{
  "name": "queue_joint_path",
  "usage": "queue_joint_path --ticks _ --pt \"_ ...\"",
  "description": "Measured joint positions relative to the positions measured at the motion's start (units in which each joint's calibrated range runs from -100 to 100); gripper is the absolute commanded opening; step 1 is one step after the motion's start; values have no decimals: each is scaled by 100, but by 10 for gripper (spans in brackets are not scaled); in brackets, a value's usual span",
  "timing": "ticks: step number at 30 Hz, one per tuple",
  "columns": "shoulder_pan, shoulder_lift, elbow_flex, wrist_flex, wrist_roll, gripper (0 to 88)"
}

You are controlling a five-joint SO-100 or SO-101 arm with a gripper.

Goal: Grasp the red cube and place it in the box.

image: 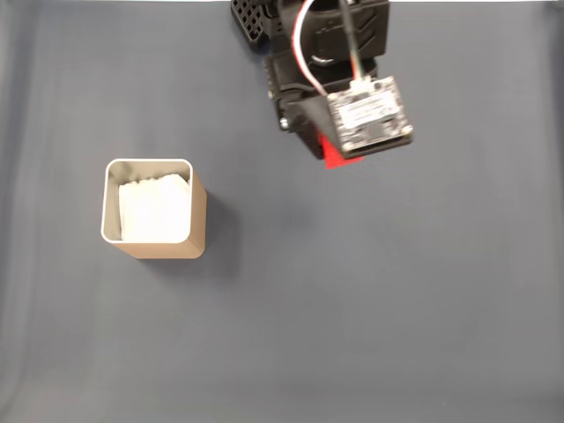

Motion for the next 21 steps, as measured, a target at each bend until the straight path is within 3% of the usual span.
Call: queue_joint_path --ticks 21 --pt "1511 1230 -574 -772 -176 2"
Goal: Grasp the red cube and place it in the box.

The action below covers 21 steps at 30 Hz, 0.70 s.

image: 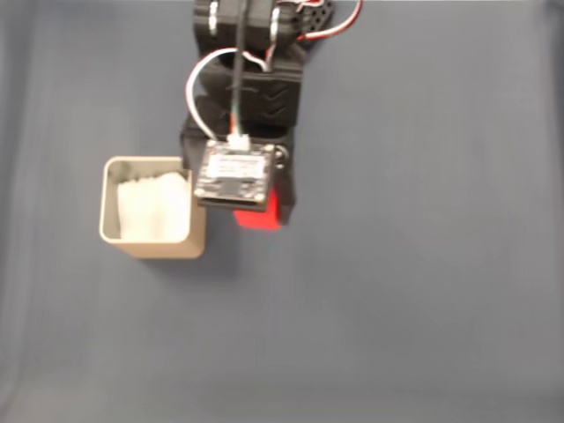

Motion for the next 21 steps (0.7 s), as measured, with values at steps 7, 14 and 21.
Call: queue_joint_path --ticks 7,14,21 --pt "421 178 -18 0 5 2" --pt "970 285 -18 -32 10 2" --pt "1451 294 237 -422 63 2"
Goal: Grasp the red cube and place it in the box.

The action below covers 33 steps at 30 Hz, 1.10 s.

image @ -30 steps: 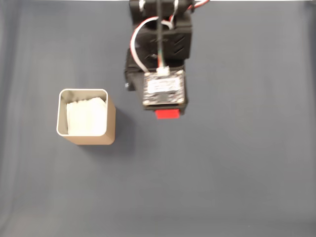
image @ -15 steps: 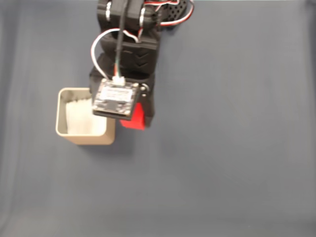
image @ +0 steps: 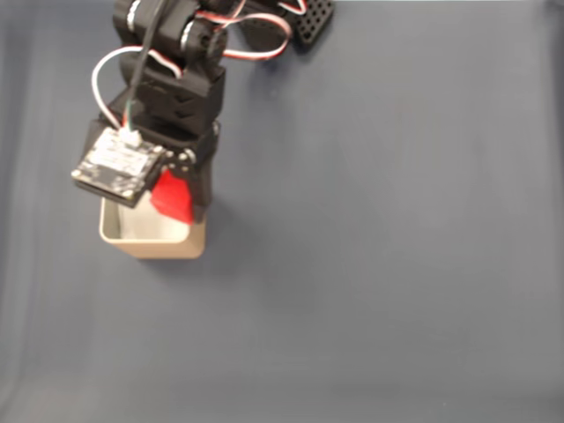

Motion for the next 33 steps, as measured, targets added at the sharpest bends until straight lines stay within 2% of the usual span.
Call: queue_joint_path --ticks 33 --pt "616 0 373 -650 39 2"
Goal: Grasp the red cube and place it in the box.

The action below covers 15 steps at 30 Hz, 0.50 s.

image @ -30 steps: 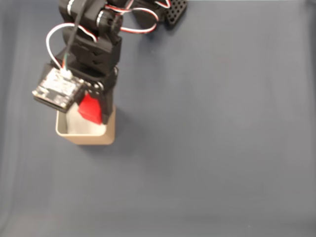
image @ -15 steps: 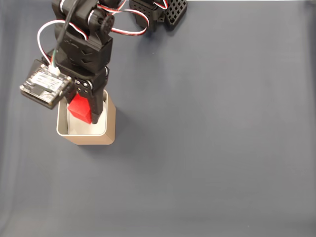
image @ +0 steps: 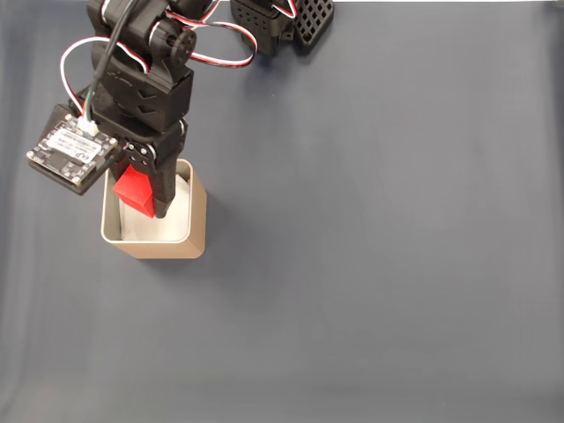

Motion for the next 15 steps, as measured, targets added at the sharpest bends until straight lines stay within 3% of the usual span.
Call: queue_joint_path --ticks 5,15 --pt "8 0 0 0 0 46" --pt "8 0 0 -24 -195 350"
